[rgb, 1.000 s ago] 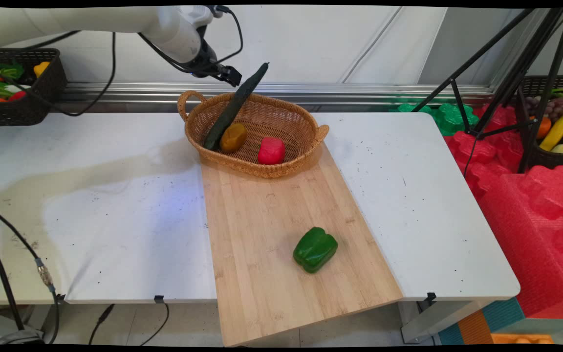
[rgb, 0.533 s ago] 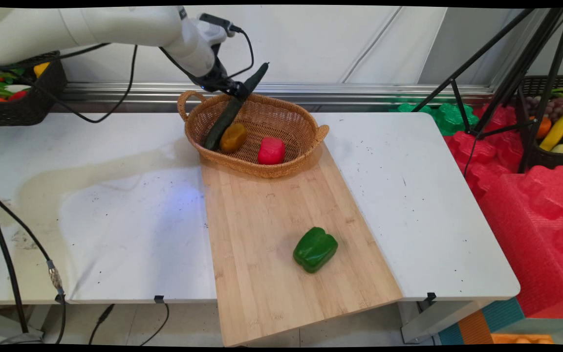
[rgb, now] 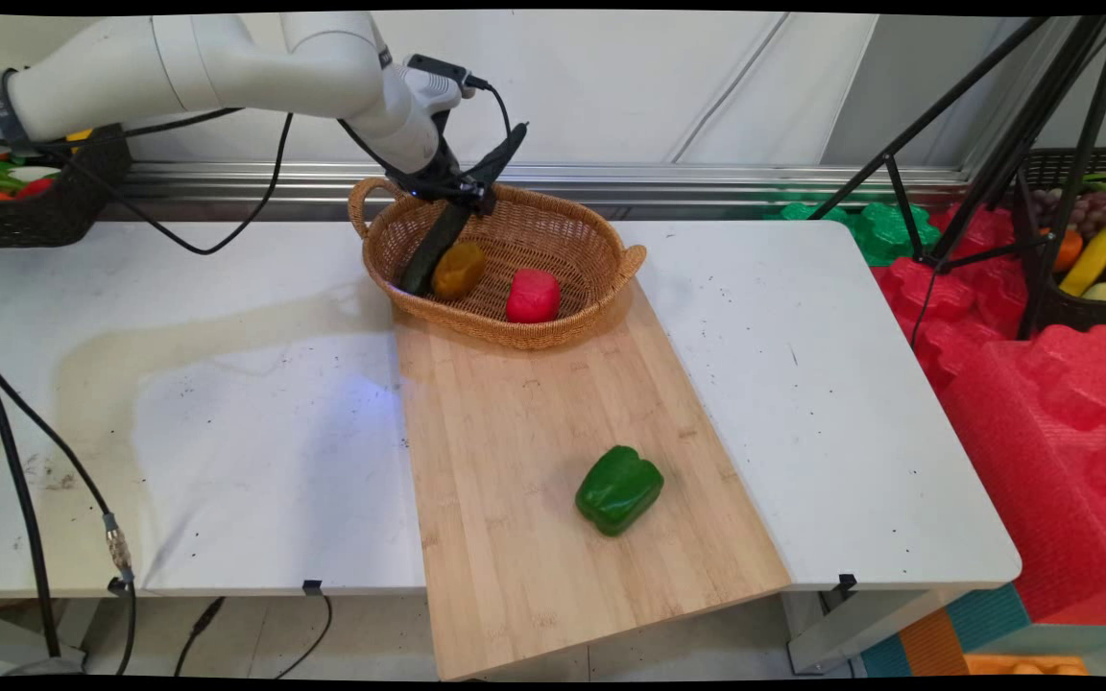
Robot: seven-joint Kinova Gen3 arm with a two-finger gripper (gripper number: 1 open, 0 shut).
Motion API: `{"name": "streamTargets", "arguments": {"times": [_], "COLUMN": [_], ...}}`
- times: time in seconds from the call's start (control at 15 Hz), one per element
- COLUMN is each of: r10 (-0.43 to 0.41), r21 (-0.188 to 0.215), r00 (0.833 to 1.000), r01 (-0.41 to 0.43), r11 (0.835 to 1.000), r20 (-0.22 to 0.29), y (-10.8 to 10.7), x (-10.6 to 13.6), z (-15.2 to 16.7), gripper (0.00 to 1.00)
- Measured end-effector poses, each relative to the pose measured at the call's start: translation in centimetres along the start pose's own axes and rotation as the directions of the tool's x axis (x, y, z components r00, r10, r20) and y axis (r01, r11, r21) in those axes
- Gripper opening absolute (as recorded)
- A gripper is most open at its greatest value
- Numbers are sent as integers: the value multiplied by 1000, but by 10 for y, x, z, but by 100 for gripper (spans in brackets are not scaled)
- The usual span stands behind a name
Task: Pick up the cucumber from the vegetable basket, then place the picked object on the cutting board
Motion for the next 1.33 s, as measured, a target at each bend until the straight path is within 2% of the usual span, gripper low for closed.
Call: {"name": "streamTargets", "arguments": {"times": [0.4, 0.87, 1.13, 1.27, 1.33], "r10": [-35, 5, 105, 181, 231], "r21": [43, 76, 67, 59, 53], "r00": [999, 991, 967, 943, 924], "r01": [36, 6, -92, -171, -225], "r11": [998, 997, 993, 984, 973], "r20": [-36, -135, -232, -280, -306], "y": [2, 5, 14, 21, 26], "x": [-13, -7, 10, 18, 21], "z": [-9, -60, -116, -145, -162], "gripper": [0, 0, 0, 0, 0]}}
